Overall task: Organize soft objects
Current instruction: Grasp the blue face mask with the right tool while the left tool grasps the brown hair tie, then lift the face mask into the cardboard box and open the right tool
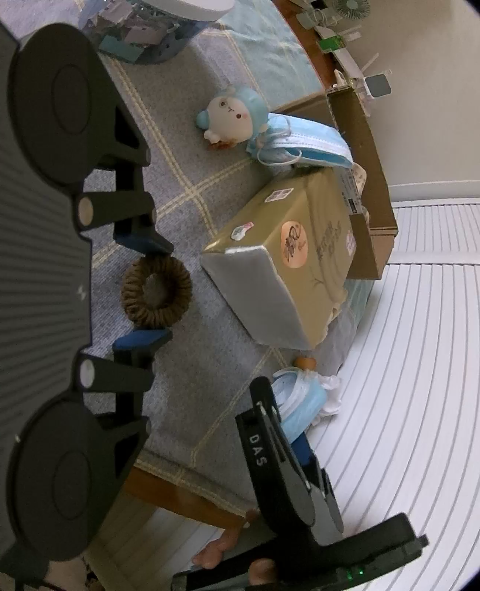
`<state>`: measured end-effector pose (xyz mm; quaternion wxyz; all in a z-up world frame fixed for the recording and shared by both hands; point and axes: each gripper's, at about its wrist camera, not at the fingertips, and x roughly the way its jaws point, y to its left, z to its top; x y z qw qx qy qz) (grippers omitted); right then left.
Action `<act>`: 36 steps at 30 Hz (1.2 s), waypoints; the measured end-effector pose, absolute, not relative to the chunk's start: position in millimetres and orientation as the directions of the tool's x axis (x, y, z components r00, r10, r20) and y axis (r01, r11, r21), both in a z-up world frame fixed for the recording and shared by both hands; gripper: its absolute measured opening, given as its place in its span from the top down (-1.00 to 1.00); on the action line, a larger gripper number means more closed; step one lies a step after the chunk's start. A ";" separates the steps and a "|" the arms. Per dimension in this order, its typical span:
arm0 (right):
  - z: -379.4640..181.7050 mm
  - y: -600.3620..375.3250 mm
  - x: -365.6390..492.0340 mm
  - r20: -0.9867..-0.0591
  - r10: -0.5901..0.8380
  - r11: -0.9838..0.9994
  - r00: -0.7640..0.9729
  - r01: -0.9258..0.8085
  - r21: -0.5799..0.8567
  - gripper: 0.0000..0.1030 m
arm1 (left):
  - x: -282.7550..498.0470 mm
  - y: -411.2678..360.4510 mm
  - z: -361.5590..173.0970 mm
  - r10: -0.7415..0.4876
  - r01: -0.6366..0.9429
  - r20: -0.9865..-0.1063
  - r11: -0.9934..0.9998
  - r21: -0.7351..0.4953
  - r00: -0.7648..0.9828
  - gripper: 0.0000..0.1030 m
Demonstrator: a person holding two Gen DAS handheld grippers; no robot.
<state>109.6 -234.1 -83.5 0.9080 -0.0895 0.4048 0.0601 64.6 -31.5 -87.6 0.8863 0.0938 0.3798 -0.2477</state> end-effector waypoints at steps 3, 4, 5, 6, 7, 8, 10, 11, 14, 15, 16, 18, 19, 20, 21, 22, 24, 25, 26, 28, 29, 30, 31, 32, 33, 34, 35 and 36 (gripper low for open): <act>-82.2 -235.9 107.6 -0.750 0.038 0.978 0.661 -0.180 -0.109 -0.14 | 64.2 -30.0 -83.4 -0.370 0.516 -0.720 0.856 -0.018 0.587 0.20; -81.4 -236.0 106.5 -0.751 0.034 0.977 0.660 -0.179 -0.113 -0.12 | 63.9 -29.0 -81.8 -0.370 0.517 -0.720 0.856 -0.017 0.588 0.20; -79.9 -236.0 105.1 -0.749 0.033 0.977 0.662 -0.179 -0.116 -0.10 | 63.5 -27.7 -79.8 -0.370 0.518 -0.719 0.855 -0.016 0.588 0.20; -78.2 -236.2 103.3 -0.748 0.035 0.976 0.662 -0.182 -0.115 -0.05 | 63.0 -26.5 -78.2 -0.370 0.518 -0.718 0.855 -0.016 0.589 0.20; -76.3 -236.4 101.7 -0.748 0.038 0.976 0.662 -0.185 -0.114 -0.04 | 62.6 -24.6 -76.4 -0.370 0.517 -0.718 0.856 -0.016 0.590 0.20; -73.5 -237.0 99.7 -0.748 0.041 0.976 0.663 -0.186 -0.111 -0.04 | 62.3 -22.8 -74.6 -0.369 0.516 -0.719 0.856 -0.017 0.589 0.20; -67.4 -238.3 96.1 -0.745 0.053 0.977 0.665 -0.190 -0.100 -0.04 | 61.6 -18.8 -71.7 -0.369 0.514 -0.719 0.858 -0.019 0.589 0.20; -63.9 -238.7 94.0 -0.743 0.061 0.976 0.667 -0.195 -0.094 -0.04 | 61.0 -17.1 -70.5 -0.369 0.514 -0.719 0.858 -0.020 0.589 0.20; -51.4 -237.9 88.0 -0.735 0.077 0.973 0.673 -0.210 -0.091 -0.04 | 59.3 -12.3 -66.8 -0.365 0.512 -0.716 0.859 -0.013 0.595 0.20; -46.7 -237.3 86.2 -0.732 0.087 0.971 0.675 -0.221 -0.089 -0.04 | 58.7 -10.7 -65.5 -0.366 0.513 -0.715 0.858 -0.012 0.595 0.20; -42.1 -236.5 85.1 -0.731 0.096 0.969 0.676 -0.231 -0.087 -0.04 | 58.2 -9.1 -64.1 -0.366 0.514 -0.713 0.858 -0.010 0.597 0.20; -31.9 -233.5 82.8 -0.724 0.110 0.965 0.681 -0.248 -0.088 -0.04 | 57.1 -5.6 -61.2 -0.368 0.514 -0.707 0.858 -0.007 0.604 0.20; -27.2 -231.4 82.2 -0.722 0.115 0.963 0.682 -0.256 -0.089 -0.04 | 56.7 -3.9 -59.7 -0.371 0.516 -0.704 0.856 -0.008 0.605 0.20; -22.7 -229.5 82.2 -0.720 0.121 0.960 0.684 -0.264 -0.089 -0.04 | 56.4 -2.0 -58.4 -0.373 0.517 -0.700 0.856 -0.007 0.609 0.20; -18.1 -227.1 82.7 -0.716 0.130 0.958 0.686 -0.274 -0.089 -0.04 | 56.1 -0.3 -57.4 -0.372 0.515 -0.697 0.857 -0.005 0.612 0.20; -15.8 -224.3 84.3 -0.715 0.135 0.956 0.686 -0.281 -0.089 -0.04 | 55.9 1.7 -56.3 -0.373 0.514 -0.695 0.858 -0.005 0.615 0.20; -8.5 -218.4 86.7 -0.707 0.138 0.952 0.694 -0.290 -0.099 -0.04 | 55.0 6.0 -53.5 -0.378 0.512 -0.684 0.859 -0.009 0.623 0.20; -5.2 -215.3 89.1 -0.704 0.142 0.949 0.695 -0.298 -0.103 -0.04 | 54.5 8.3 -52.3 -0.381 0.511 -0.680 0.860 -0.010 0.627 0.20; -1.5 -212.3 92.4 -0.701 0.148 0.946 0.697 -0.306 -0.104 -0.04 | 53.8 10.6 -50.9 -0.382 0.509 -0.676 0.860 -0.011 0.630 0.20; 4.5 -208.3 100.8 -0.691 0.149 0.944 0.707 -0.310 -0.114 -0.04 | 52.8 14.6 -49.1 -0.382 0.505 -0.668 0.863 -0.011 0.639 0.20; 8.0 -206.0 105.3 -0.686 0.148 0.943 0.712 -0.311 -0.119 -0.04 | 52.6 16.8 -48.5 -0.381 0.503 -0.665 0.864 -0.010 0.642 0.20; 12.5 -204.0 111.9 -0.679 0.151 0.943 0.719 -0.311 -0.120 -0.04 | 52.7 19.1 -48.4 -0.378 0.498 -0.663 0.867 -0.010 0.646 0.20; 16.0 -202.7 117.7 -0.674 0.155 0.943 0.722 -0.313 -0.118 -0.04 | 52.6 21.3 -48.3 -0.375 0.493 -0.663 0.870 -0.010 0.648 0.20; 20.2 -201.1 125.2 -0.669 0.162 0.942 0.725 -0.316 -0.114 -0.04 | 53.2 23.7 -48.5 -0.371 0.487 -0.664 0.873 -0.011 0.649 0.20; 23.1 -199.9 132.8 -0.664 0.166 0.942 0.729 -0.317 -0.112 -0.04 | 53.4 25.6 -48.6 -0.367 0.482 -0.666 0.876 -0.011 0.650 0.20; 26.4 -197.9 141.7 -0.658 0.168 0.941 0.734 -0.318 -0.115 -0.04 | 54.0 27.6 -49.0 -0.364 0.480 -0.666 0.877 -0.010 0.651 0.20; 29.3 -195.7 149.0 -0.654 0.170 0.940 0.737 -0.321 -0.118 -0.04 | 54.9 29.7 -50.0 -0.361 0.478 -0.667 0.878 -0.008 0.652 0.20; 32.8 -193.2 159.2 -0.649 0.175 0.938 0.740 -0.325 -0.118 -0.04 | 56.0 30.7 -51.1 -0.354 0.473 -0.669 0.881 -0.004 0.654 0.20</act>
